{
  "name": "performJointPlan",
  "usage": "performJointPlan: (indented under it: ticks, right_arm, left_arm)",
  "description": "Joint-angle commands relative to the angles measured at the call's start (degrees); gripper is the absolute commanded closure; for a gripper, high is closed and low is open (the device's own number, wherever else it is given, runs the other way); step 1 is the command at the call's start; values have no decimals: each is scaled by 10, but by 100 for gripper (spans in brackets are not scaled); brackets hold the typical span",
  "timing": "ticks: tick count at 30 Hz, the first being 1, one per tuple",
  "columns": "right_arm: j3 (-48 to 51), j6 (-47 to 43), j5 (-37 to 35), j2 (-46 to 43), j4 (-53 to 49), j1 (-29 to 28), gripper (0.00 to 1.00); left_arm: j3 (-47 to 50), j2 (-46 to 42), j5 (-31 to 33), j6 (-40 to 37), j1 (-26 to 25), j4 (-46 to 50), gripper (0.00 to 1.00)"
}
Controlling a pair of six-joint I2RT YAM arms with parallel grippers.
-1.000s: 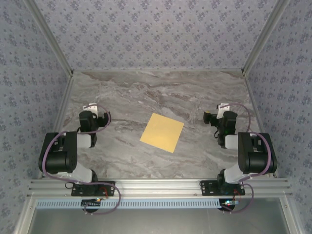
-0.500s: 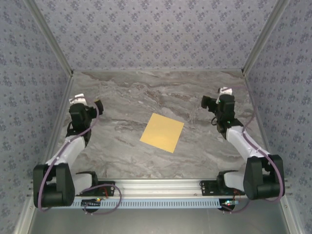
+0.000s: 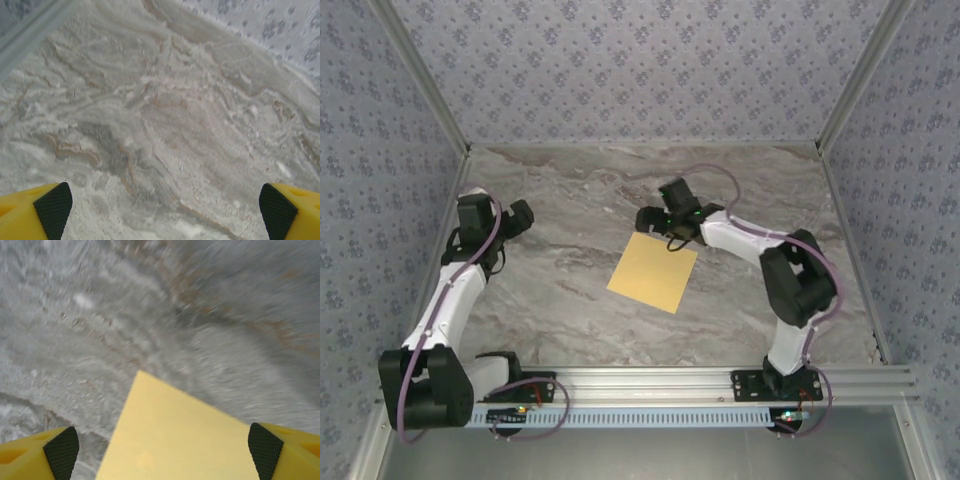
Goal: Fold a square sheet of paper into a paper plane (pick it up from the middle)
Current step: Rotate the square sheet of paper at the center of the table.
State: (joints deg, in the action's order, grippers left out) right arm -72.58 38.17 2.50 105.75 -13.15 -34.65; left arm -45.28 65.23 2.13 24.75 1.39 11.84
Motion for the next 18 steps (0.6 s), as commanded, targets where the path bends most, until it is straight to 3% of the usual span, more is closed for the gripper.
performJointPlan:
  ticks: [1, 11, 18]
  right_arm:
    - [-74, 46, 6, 46, -70, -25, 10]
    - [-203, 28, -4, 177, -166, -82, 12]
    - [-192, -26, 15, 191, -198, -106, 12]
  left_arm:
    - [-19, 9, -23, 3, 0, 24, 1]
    - [-24, 25, -24, 1, 1, 24, 1]
    - [-25, 35, -24, 3, 1, 29, 1]
